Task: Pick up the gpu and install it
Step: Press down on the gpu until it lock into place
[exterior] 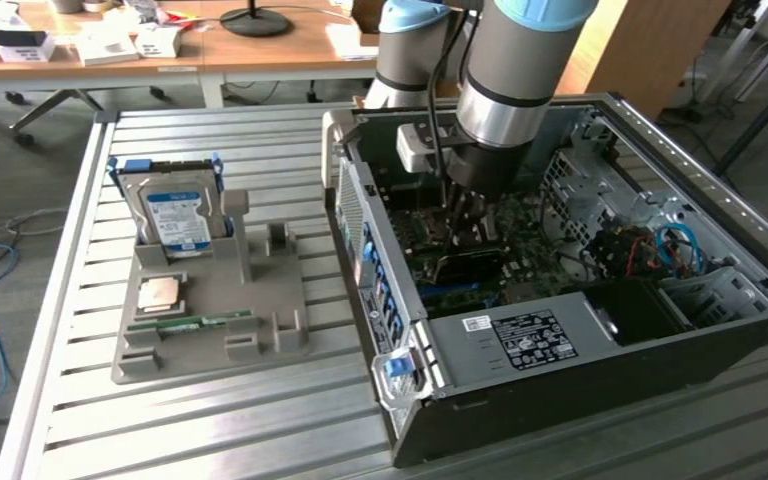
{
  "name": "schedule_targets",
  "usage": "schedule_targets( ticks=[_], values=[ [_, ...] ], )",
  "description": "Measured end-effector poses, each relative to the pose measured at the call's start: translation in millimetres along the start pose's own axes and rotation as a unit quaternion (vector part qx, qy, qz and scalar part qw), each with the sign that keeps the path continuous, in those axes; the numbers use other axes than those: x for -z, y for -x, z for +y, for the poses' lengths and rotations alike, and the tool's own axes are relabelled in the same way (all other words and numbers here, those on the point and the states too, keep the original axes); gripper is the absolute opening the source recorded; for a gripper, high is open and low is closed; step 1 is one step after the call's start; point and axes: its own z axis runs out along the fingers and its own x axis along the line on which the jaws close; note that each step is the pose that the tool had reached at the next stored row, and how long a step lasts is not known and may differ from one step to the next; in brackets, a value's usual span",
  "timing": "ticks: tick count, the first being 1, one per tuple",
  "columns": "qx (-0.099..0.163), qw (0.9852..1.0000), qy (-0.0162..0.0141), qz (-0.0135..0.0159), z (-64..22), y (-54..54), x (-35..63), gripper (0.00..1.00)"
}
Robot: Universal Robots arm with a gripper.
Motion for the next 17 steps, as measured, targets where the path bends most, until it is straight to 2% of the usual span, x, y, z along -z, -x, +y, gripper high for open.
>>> schedule_targets(
  ticks=[6, 17],
  values=[
    [0.000, 1.0000, -0.0001, -0.0002, 0.1, -0.2, -4.4, 0.11],
    [0.000, 1.0000, 0.0000, -0.0005, 0.0, -1.2, -5.8, 0.11]
  ],
)
